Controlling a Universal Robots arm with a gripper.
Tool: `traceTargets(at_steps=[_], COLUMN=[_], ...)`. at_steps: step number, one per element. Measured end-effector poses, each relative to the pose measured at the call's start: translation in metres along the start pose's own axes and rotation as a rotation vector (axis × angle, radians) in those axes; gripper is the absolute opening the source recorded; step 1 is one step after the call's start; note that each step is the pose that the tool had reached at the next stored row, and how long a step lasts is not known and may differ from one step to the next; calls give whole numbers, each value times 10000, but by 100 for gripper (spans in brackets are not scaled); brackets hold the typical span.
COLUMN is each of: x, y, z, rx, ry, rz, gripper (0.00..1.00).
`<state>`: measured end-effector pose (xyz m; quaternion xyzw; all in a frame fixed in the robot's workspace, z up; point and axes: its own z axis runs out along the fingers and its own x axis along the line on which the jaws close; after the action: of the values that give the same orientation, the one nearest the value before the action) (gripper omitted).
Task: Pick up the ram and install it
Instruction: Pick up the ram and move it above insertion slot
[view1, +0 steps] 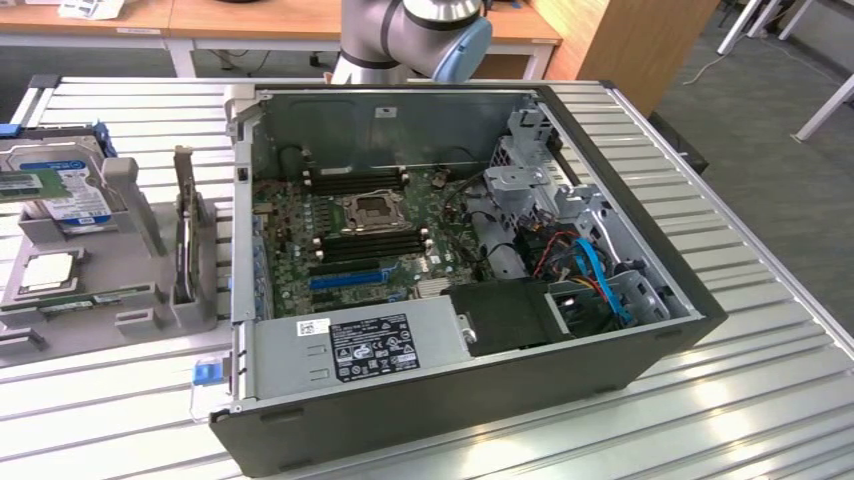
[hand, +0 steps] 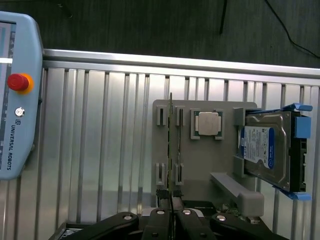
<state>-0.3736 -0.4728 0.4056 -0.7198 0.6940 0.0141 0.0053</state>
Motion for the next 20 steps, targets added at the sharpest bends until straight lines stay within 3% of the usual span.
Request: traceTargets(at_steps=[11, 20], x=[3, 9], y=[-89, -245], z=[-3, -6], rx=[-15, -26], ry=[0, -1], rz=[0, 0], gripper=[11, 11])
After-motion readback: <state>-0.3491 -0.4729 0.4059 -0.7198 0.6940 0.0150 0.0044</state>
